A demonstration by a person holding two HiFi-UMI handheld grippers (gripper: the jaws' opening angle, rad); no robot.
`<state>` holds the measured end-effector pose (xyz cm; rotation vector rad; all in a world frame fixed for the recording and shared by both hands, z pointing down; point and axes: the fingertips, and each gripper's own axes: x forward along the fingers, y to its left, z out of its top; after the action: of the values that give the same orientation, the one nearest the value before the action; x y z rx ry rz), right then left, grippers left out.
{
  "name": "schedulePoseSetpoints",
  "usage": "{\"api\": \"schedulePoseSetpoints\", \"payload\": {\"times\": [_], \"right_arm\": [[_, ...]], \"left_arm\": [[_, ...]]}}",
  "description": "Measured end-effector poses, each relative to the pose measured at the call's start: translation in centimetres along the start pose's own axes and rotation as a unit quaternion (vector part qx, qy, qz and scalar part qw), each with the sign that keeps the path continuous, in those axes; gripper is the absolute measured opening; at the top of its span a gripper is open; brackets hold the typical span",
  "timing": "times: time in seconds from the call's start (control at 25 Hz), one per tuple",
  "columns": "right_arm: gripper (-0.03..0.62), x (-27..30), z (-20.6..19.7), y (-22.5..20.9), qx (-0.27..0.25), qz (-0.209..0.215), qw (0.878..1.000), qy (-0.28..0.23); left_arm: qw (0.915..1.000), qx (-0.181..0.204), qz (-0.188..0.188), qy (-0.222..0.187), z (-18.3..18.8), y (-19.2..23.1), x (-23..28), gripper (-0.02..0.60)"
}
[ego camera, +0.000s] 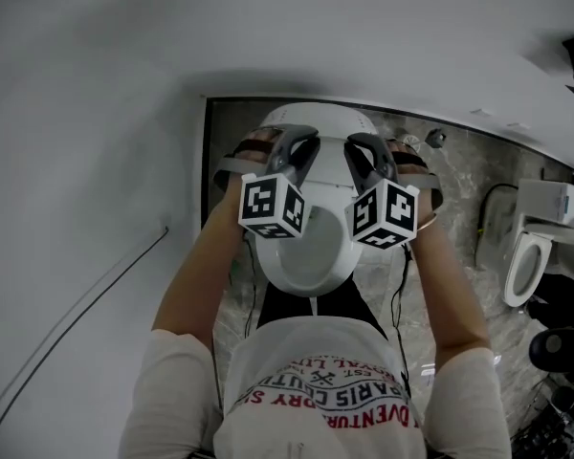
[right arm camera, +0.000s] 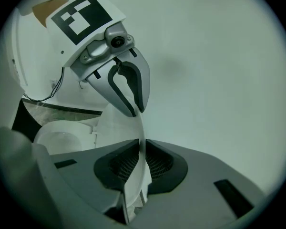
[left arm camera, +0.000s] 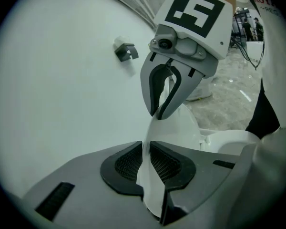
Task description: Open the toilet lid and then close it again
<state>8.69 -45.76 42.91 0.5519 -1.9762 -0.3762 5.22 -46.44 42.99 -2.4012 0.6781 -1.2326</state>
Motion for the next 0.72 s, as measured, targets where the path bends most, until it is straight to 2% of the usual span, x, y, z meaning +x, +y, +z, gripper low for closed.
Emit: {"api": "schedulePoseSetpoints", "payload": {"times": [0.12,0.2,0.28,0.44,0.56,0.68,0.72], "right_arm": [[0.029,-0.7,0.0,0.4,0.007,-0.019,1.000,-0.005],[0.029,-1.4,0.0,0.5,0.031,-0.020,0.999,-0.011],[0.031,-2.4,0.4,0.5,0.051,-0.030,0.998,-0.019],[0.031,-6.0,2.6,0.1,0.074,-0.077,0.993,-0.044],[0.031,-10.3,4.4,-0.7,0.104,-0.144,0.982,-0.068],[0.029,-14.9,5.4,-0.9,0.147,-0.208,0.964,-0.077],[0.029,-16.2,5.7,-0.8,0.170,-0.221,0.957,-0.081]], "left_arm": [[0.9996,-0.012,0.023,0.003,0.2,-0.2,-0.6,0.069],[0.9990,-0.026,0.036,0.000,0.6,0.0,-1.3,0.121],[0.9974,-0.047,0.051,-0.018,1.3,0.6,-2.7,0.144],[0.9895,-0.097,0.083,-0.067,3.0,2.1,-7.4,0.143],[0.9742,-0.163,0.106,-0.114,4.6,2.6,-11.6,0.136],[0.9463,-0.247,0.129,-0.164,6.0,2.7,-15.9,0.033],[0.9365,-0.269,0.133,-0.181,6.4,2.6,-17.3,0.029]]}}
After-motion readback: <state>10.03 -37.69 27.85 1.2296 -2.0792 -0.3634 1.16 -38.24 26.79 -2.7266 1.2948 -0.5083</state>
